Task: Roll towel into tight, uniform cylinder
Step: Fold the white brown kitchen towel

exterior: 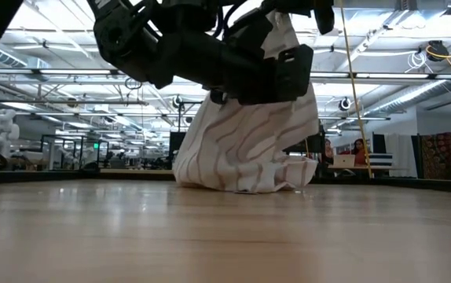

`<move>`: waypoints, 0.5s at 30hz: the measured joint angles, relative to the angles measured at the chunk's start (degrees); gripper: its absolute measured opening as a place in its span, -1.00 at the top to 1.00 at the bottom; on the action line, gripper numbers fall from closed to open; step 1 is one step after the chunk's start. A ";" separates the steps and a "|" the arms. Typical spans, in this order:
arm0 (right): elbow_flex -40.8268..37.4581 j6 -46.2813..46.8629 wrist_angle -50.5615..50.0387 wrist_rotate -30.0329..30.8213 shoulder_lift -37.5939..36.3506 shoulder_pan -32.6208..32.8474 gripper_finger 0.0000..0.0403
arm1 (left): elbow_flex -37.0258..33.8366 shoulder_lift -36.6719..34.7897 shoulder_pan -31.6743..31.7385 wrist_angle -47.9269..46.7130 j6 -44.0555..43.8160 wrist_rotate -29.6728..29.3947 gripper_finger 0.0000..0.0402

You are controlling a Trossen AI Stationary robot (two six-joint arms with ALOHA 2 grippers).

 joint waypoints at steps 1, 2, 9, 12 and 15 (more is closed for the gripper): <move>0.00 0.01 -0.11 0.01 -0.04 0.00 0.98 | 0.00 0.00 0.02 0.03 0.82 -0.03 0.92; 0.00 -0.01 -0.36 0.01 -0.04 0.00 0.98 | 0.00 0.00 0.14 -0.02 1.12 -0.01 0.95; 0.00 -1.15 -2.22 -0.20 -0.04 0.00 0.98 | 0.00 -0.04 -0.32 -4.60 0.67 1.38 0.98; 0.00 -1.75 -3.75 -0.21 -0.04 0.00 0.98 | -0.07 -0.79 -1.50 -8.09 0.66 1.36 0.99; 0.00 -2.09 -4.99 -0.22 -0.04 0.00 0.98 | -0.15 -2.26 -2.63 -11.48 0.97 1.00 0.99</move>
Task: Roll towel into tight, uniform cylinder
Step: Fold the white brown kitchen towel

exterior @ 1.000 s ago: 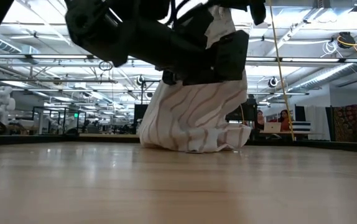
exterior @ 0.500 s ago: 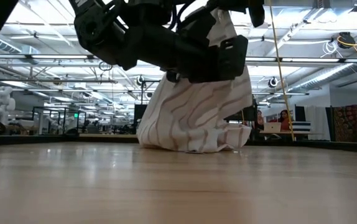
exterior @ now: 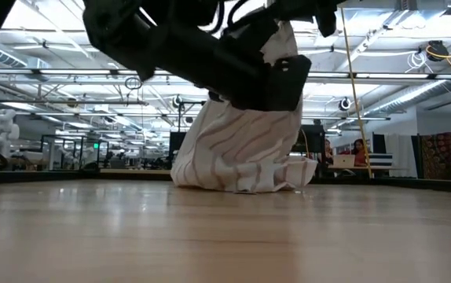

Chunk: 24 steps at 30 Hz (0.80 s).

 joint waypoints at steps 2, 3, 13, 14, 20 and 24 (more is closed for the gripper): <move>0.00 0.75 -0.39 0.00 0.00 0.02 0.98 | 0.00 -1.09 -0.43 -1.88 -0.04 -0.71 0.99; 0.00 1.27 -0.76 0.00 0.00 0.00 0.98 | 0.00 -1.74 -0.62 -3.57 -0.17 -1.42 0.99; 0.00 4.13 -1.56 -0.85 -0.01 0.68 0.98 | -0.03 -5.49 -1.56 -12.55 -0.28 -2.26 1.00; 0.00 4.30 -1.94 -1.74 -0.04 0.68 0.98 | -0.04 -5.93 -1.68 -13.27 -0.31 -2.06 1.00; 0.00 4.28 -3.40 -2.97 -0.04 0.90 0.98 | -0.02 -10.28 -2.84 -18.81 -0.33 0.01 1.00; 0.00 4.17 -3.82 -2.81 -0.04 0.90 0.98 | 0.00 -12.15 -3.25 -21.29 -0.60 2.13 1.00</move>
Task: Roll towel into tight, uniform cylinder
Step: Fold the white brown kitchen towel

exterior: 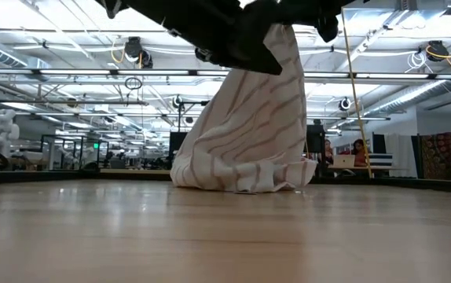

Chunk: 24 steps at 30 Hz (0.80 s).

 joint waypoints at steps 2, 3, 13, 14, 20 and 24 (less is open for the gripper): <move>0.00 -0.04 0.00 0.07 0.00 -0.06 0.98 | 0.00 0.01 0.09 -0.45 -2.46 0.01 1.00; 0.00 -0.07 0.08 0.17 0.00 -0.17 0.98 | 0.00 0.05 0.43 -0.98 -4.44 0.07 0.99; 0.00 -0.11 2.12 0.29 0.00 -0.39 0.98 | -0.02 5.06 1.60 -1.45 -14.86 3.02 0.38; 0.00 -0.11 2.12 0.29 0.00 -0.39 0.98 | 0.00 5.77 1.62 -0.84 -14.86 2.81 0.30; -0.02 -0.11 2.22 0.26 0.00 -0.39 0.98 | -0.02 8.99 2.37 6.23 -14.91 4.47 -0.01; -0.02 -0.11 2.38 0.27 0.00 -0.39 0.98 | -0.04 10.36 2.70 9.30 -14.88 4.82 -0.06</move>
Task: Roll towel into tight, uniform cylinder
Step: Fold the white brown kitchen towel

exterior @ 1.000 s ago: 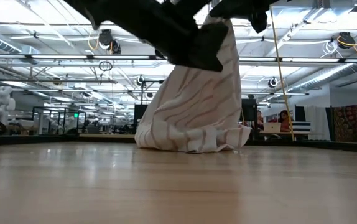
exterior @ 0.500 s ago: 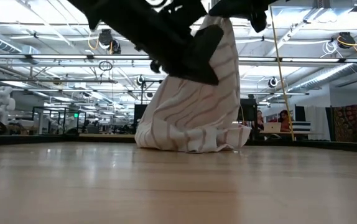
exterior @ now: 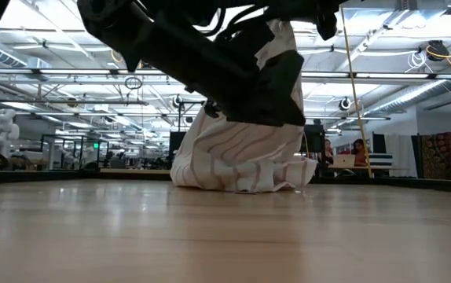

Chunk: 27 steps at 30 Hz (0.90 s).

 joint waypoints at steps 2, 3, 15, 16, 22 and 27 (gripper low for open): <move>0.00 -0.02 0.08 -0.02 0.00 0.00 0.98 | 0.02 0.17 0.23 1.26 -0.05 0.29 -0.07; 0.00 -0.01 0.19 -0.02 0.00 0.00 0.98 | 0.02 0.27 0.41 1.51 -0.23 0.65 -0.07; 0.00 -0.13 1.19 0.00 0.00 0.00 0.98 | 0.02 0.38 3.39 2.57 -0.99 3.34 0.24; 0.00 -0.28 1.15 0.00 0.00 0.00 0.98 | 0.02 0.38 3.26 2.61 -0.20 3.39 0.37; -0.02 -0.33 0.54 -0.07 0.00 0.00 0.98 | 0.02 0.38 2.59 2.26 1.59 2.77 0.94; -0.02 -1.43 -1.56 -0.12 0.00 0.00 0.98 | -0.02 -0.69 2.20 -0.10 1.69 2.78 0.97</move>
